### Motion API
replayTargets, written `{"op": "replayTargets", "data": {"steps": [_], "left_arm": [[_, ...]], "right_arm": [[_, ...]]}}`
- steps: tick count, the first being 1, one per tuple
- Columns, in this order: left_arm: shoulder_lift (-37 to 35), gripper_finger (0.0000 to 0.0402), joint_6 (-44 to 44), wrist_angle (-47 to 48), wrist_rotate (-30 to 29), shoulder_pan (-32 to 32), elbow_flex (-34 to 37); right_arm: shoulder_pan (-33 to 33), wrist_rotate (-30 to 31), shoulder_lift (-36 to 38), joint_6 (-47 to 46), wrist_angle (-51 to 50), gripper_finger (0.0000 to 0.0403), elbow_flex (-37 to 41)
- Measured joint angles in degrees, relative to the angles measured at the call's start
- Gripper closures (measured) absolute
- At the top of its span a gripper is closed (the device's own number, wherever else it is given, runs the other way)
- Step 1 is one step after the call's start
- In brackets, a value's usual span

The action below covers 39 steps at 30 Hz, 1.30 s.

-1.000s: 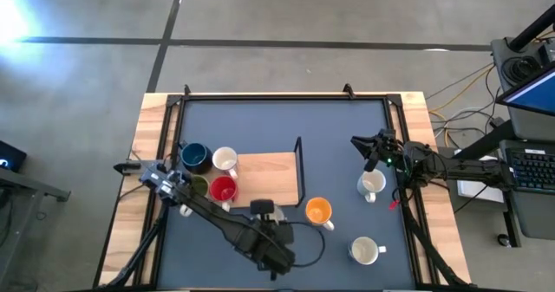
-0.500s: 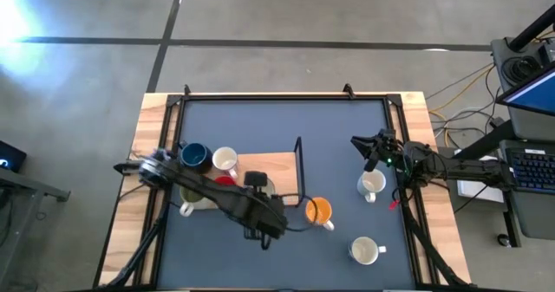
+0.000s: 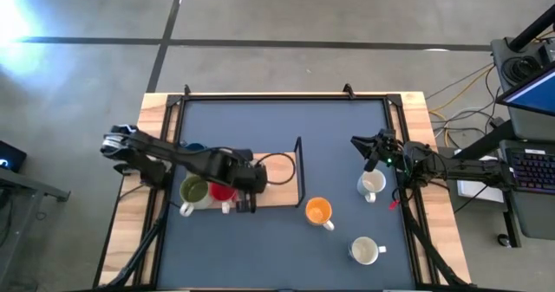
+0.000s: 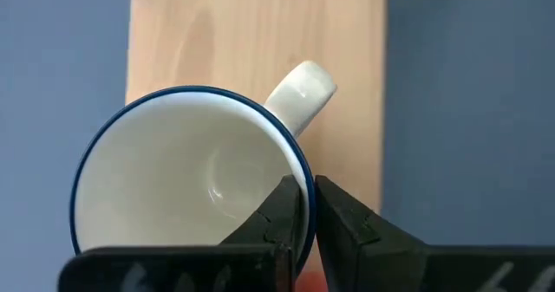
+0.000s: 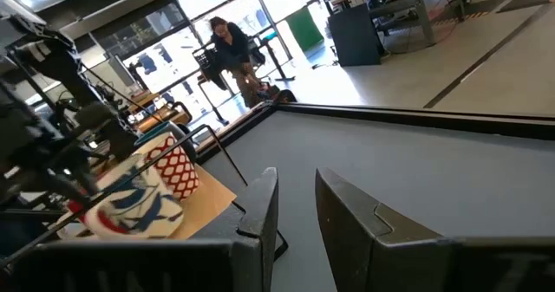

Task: Place coffee mugs
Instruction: Put the left white blue patterned mug on the shelf

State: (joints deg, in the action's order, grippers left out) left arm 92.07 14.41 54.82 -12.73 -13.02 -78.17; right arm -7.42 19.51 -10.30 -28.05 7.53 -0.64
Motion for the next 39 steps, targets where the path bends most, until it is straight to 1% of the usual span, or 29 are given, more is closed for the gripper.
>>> {"op": "replayTargets", "data": {"steps": [5,14,21,27,35,39], "left_arm": [[-0.4,0.0390,-4.8,3.1,0.0,3.2,-0.2],[-0.4,0.0389,-10.4,3.1,-0.1,7.0,-0.1],[-0.4,0.0389,-11.0,2.8,0.4,8.4,1.2],[-1.0,0.0383,-10.7,-0.9,2.2,8.6,4.0],[-1.0,0.0378,-9.4,-0.9,2.8,8.6,3.9],[-1.1,0.0368,-8.8,-0.6,2.9,8.7,4.0]], "right_arm": [[0.0,0.0,0.0,0.0,0.0,0.0335,0.0],[0.0,0.0,0.0,0.0,0.0,0.0335,0.0],[0.0,0.0,0.0,0.0,0.0,0.0335,0.0],[0.0,0.0,0.0,0.0,0.0,0.0335,0.0],[0.0,0.0,0.0,0.0,0.0,0.0335,0.0],[0.0,0.0,0.0,0.0,0.0,0.0335,0.0]]}}
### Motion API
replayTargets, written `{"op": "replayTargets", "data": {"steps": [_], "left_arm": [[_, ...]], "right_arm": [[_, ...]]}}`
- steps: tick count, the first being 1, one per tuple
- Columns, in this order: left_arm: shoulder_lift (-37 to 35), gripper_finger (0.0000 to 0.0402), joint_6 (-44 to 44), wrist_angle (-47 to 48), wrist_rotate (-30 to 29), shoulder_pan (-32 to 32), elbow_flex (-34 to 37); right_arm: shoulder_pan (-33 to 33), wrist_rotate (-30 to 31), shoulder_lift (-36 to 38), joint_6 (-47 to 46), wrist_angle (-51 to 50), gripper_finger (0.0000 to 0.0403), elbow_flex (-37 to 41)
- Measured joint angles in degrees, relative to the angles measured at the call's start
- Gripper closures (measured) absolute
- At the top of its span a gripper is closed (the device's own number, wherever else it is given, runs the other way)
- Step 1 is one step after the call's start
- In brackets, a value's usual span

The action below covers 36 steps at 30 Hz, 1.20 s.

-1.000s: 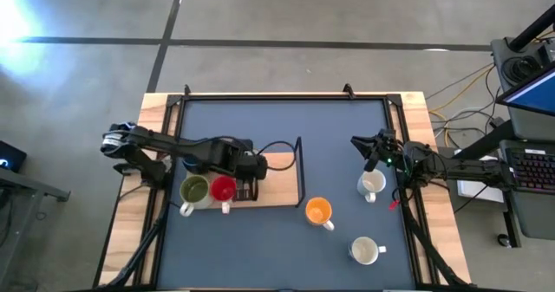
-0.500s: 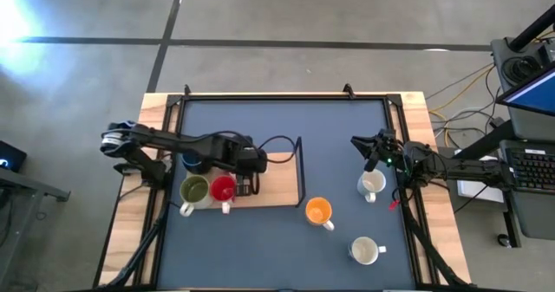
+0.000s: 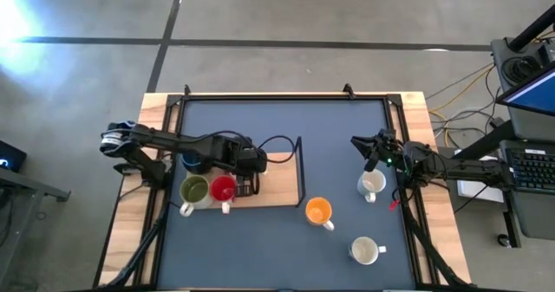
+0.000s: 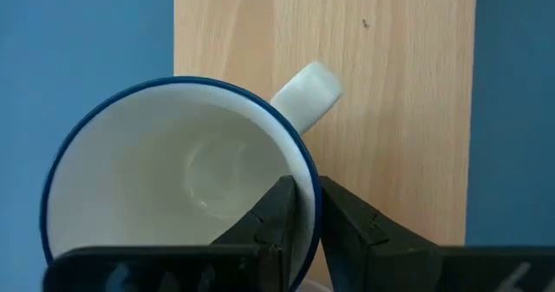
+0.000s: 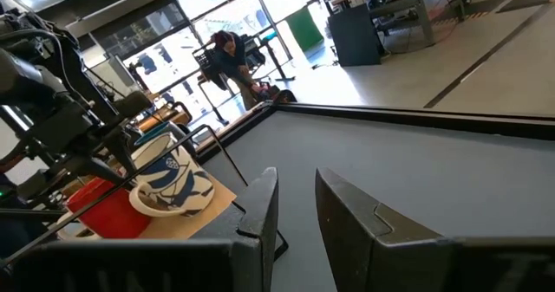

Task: Place coffee mugs
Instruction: Put the left white blue patterned mug on the shelf

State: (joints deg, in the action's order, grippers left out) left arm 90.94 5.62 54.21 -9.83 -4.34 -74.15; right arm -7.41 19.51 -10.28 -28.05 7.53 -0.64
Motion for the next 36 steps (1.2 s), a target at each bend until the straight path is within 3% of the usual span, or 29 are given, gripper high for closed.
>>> {"op": "replayTargets", "data": {"steps": [6,19,36], "left_arm": [[-0.3,0.0349,1.1,-0.2,0.6,0.0,0.0],[-3.8,0.0348,2.5,1.0,1.0,-0.1,-0.6],[-4.1,0.0348,5.8,2.1,1.6,-3.9,-8.6]], "right_arm": [[0.0,0.0,0.0,0.0,0.0,0.0335,0.0],[0.0,0.0,0.0,0.0,0.0,0.0335,0.0],[0.0,0.0,0.0,0.0,0.0,0.0335,0.0]]}}
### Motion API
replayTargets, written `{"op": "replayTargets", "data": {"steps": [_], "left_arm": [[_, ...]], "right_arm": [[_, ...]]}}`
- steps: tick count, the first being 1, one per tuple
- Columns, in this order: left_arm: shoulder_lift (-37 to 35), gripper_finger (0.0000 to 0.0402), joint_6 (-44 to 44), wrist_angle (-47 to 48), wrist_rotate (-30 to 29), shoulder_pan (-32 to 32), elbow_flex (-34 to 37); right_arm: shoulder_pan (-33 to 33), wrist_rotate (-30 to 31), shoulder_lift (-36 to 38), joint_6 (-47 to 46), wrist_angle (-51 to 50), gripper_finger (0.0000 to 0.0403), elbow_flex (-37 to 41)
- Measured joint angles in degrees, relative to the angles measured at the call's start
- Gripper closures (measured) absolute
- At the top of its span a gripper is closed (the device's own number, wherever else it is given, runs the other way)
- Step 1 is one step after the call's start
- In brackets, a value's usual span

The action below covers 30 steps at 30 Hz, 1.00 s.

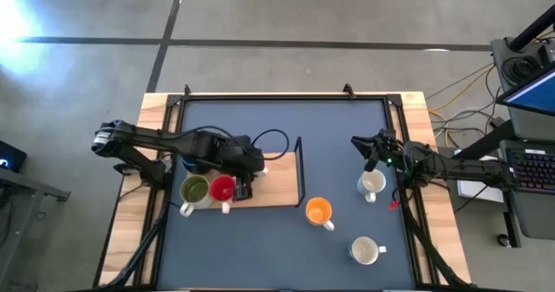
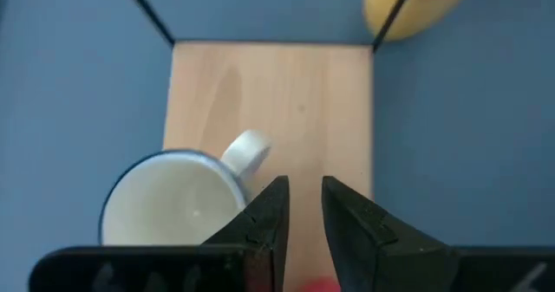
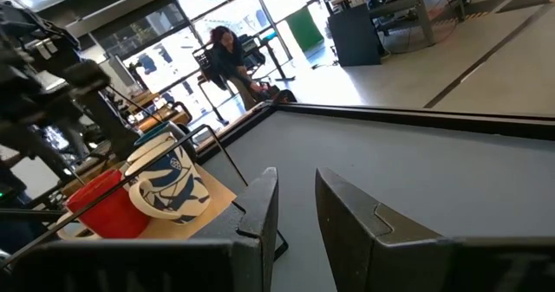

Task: Place coffee mugs
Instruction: Put the left white blue patterned mug on the shelf, then put the yellow mug on the shelf

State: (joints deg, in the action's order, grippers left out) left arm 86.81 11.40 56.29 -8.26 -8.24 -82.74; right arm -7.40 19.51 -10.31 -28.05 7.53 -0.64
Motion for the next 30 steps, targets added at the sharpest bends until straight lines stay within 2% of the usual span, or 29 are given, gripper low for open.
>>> {"op": "replayTargets", "data": {"steps": [4,13,20,25,30], "left_arm": [[0.1,0.0348,1.7,-1.7,0.0,-3.1,-1.6],[0.9,0.0348,1.9,-12.7,0.0,-10.1,-2.0],[5.2,0.0348,8.7,-17.9,-0.1,-12.7,-3.3],[10.3,0.0344,10.8,-18.3,-1.9,-14.4,-9.6],[15.8,0.0337,10.8,-14.0,-4.4,-16.2,-17.8]], "right_arm": [[0.0,0.0,0.0,0.0,0.0,0.0335,0.0],[0.0,0.0,0.0,0.0,0.0,0.0335,0.0],[0.0,0.0,0.0,0.0,0.0,0.0335,0.0],[0.0,0.0,0.0,0.0,0.0,0.0335,0.0],[0.0,0.0,0.0,0.0,0.0,0.0335,0.0]]}}
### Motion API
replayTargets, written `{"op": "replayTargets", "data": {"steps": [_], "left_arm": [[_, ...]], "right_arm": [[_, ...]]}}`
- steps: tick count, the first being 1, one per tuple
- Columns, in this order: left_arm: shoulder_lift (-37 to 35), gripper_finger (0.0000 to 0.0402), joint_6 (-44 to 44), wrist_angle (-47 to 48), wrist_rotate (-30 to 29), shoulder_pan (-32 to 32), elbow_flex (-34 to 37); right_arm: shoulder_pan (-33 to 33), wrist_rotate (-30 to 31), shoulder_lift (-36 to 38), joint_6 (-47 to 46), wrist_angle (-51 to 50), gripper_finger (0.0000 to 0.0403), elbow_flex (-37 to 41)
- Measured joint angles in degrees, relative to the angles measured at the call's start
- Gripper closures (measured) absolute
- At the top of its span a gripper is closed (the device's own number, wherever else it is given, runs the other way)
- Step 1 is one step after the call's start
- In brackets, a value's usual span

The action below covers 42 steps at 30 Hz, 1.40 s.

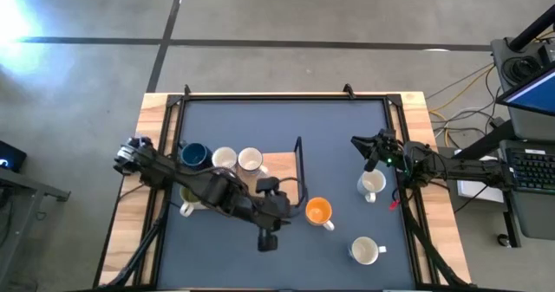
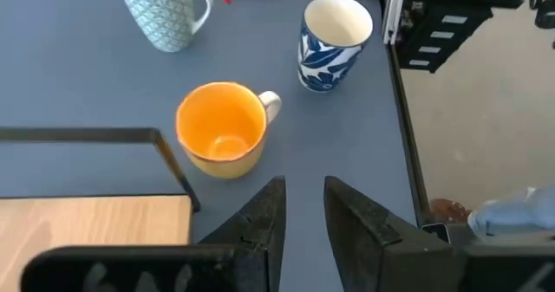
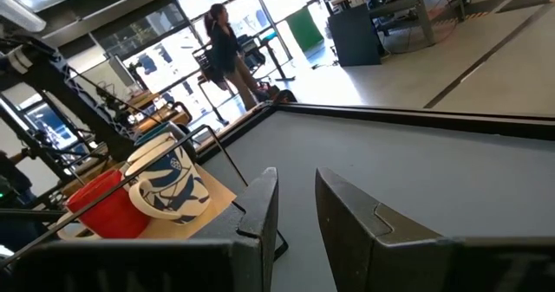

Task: Place coffee mugs
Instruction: Put the yellow mug on the shelf

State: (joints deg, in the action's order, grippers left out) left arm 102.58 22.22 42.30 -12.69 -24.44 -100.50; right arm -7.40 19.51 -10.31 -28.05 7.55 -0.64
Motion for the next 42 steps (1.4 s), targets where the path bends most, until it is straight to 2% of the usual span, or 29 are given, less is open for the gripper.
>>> {"op": "replayTargets", "data": {"steps": [15,30,34,42], "left_arm": [[17.0,0.0334,0.9,16.0,-0.4,-1.7,-24.0],[27.0,0.0334,1.1,15.3,3.6,-2.2,-34.4],[28.9,0.0334,1.2,13.6,3.6,-2.2,-33.9],[31.1,0.0332,1.3,13.0,-1.7,-1.8,-33.9]], "right_arm": [[0.0,0.0,0.0,0.0,0.0,0.0335,0.0],[0.0,0.0,0.0,0.0,0.0,0.0335,0.0],[0.0,0.0,0.0,0.0,0.0,0.0335,0.0],[0.0,0.0,0.0,0.0,0.0,0.0335,0.0]]}}
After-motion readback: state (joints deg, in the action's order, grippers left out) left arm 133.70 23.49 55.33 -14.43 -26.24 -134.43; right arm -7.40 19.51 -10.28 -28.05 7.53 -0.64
